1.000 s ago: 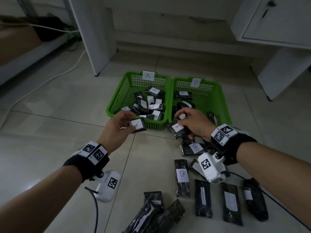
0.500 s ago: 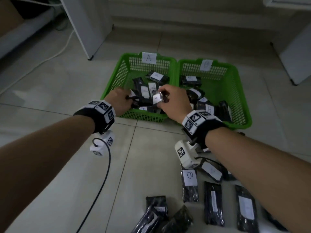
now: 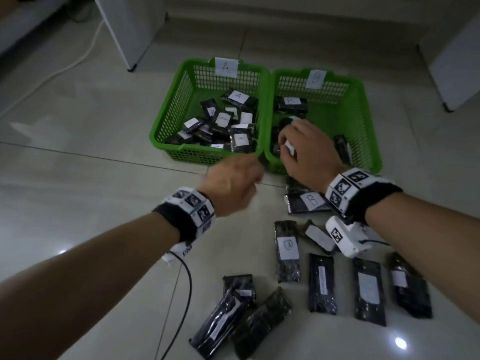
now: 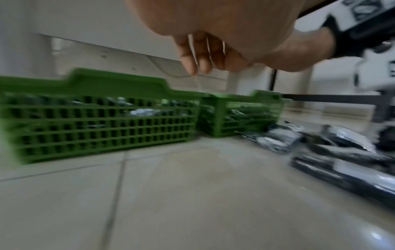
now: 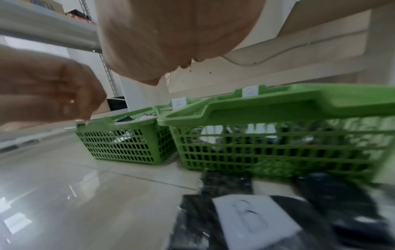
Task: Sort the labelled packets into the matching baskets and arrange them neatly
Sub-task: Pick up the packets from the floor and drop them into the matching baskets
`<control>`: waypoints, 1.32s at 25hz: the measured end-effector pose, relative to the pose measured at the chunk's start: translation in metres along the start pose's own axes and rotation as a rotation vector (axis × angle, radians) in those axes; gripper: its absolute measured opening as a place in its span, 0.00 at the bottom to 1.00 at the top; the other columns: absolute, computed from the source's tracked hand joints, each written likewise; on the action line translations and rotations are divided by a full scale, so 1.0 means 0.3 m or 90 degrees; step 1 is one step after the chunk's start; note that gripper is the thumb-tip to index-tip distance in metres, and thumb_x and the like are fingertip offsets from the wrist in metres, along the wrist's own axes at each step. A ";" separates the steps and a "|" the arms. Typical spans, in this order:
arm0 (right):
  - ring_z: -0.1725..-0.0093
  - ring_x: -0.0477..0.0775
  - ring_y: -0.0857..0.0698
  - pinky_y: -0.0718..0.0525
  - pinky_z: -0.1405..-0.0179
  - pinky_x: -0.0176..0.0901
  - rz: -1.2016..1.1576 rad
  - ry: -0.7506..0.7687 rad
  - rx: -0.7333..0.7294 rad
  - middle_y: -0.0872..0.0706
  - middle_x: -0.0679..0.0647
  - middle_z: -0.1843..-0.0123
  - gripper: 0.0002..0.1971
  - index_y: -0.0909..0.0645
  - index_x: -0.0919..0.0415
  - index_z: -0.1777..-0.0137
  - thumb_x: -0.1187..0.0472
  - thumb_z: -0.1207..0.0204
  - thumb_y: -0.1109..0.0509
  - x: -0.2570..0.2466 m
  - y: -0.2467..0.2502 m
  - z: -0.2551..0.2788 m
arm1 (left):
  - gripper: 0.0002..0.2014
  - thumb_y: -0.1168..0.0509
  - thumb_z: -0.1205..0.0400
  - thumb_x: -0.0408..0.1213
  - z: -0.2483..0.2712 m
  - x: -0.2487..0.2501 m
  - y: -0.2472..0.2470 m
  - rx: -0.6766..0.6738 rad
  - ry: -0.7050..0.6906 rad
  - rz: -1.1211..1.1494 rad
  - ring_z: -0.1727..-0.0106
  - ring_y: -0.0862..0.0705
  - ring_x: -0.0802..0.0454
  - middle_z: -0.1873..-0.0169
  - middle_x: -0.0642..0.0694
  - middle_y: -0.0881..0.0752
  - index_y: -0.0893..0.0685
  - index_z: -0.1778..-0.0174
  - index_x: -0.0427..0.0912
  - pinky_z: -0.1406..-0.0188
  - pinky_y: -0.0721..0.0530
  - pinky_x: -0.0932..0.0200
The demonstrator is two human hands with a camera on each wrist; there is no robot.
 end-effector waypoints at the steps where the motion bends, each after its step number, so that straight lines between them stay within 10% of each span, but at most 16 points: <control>1: 0.54 0.56 0.22 0.21 0.59 0.53 0.005 0.008 -0.024 0.19 0.55 0.55 0.02 0.23 0.60 0.53 0.63 0.22 0.34 0.015 0.025 0.045 | 0.10 0.39 0.27 0.31 0.010 0.055 -0.058 -0.053 -0.051 0.028 0.55 0.19 0.43 0.53 0.43 0.17 0.16 0.53 0.40 0.56 0.17 0.47; 7: 0.62 0.57 0.19 0.24 0.68 0.47 0.084 -0.036 -0.197 0.17 0.53 0.61 0.03 0.19 0.58 0.52 0.62 0.24 0.32 0.161 0.126 0.330 | 0.38 0.33 0.29 0.37 0.057 0.270 -0.297 -0.425 -0.248 -0.072 0.18 0.35 0.45 0.17 0.43 0.35 0.30 0.19 0.47 0.21 0.36 0.48; 17: 0.27 0.57 0.26 0.22 0.31 0.55 0.120 -0.111 -0.453 0.27 0.55 0.22 0.29 0.32 0.59 0.20 0.64 0.21 0.30 0.150 -0.035 0.399 | 0.28 0.33 0.28 0.54 0.127 0.233 -0.246 -0.286 -0.175 -0.063 0.28 0.27 0.50 0.33 0.49 0.23 0.24 0.31 0.54 0.21 0.37 0.36; 23: 0.32 0.59 0.24 0.21 0.41 0.52 0.170 -0.098 -0.445 0.27 0.58 0.31 0.27 0.28 0.61 0.30 0.64 0.28 0.23 0.125 -0.082 0.387 | 0.27 0.29 0.26 0.57 0.142 0.125 -0.138 -0.115 0.010 0.086 0.52 0.19 0.54 0.44 0.51 0.24 0.20 0.35 0.47 0.57 0.13 0.51; 28: 0.52 0.51 0.23 0.18 0.63 0.46 0.078 -0.042 -0.332 0.31 0.51 0.42 0.28 0.26 0.61 0.35 0.50 0.32 0.25 0.118 -0.003 0.383 | 0.27 0.25 0.24 0.49 0.068 0.059 -0.060 0.082 0.111 0.138 0.49 0.19 0.53 0.41 0.47 0.23 0.21 0.33 0.41 0.51 0.14 0.55; 33: 0.54 0.50 0.24 0.21 0.65 0.35 -0.006 -0.060 -0.098 0.27 0.56 0.39 0.31 0.28 0.63 0.27 0.51 0.29 0.30 0.179 0.114 0.315 | 0.32 0.31 0.19 0.48 -0.134 -0.017 -0.054 0.142 0.257 0.164 0.36 0.23 0.43 0.34 0.40 0.26 0.32 0.22 0.39 0.37 0.19 0.45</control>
Point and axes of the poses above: each hand's wrist, its own z-axis away from the middle knuckle, its own y-axis out of the back of the hand, x = y × z, the point moved 4 cm from there along -z, towards the middle knuckle
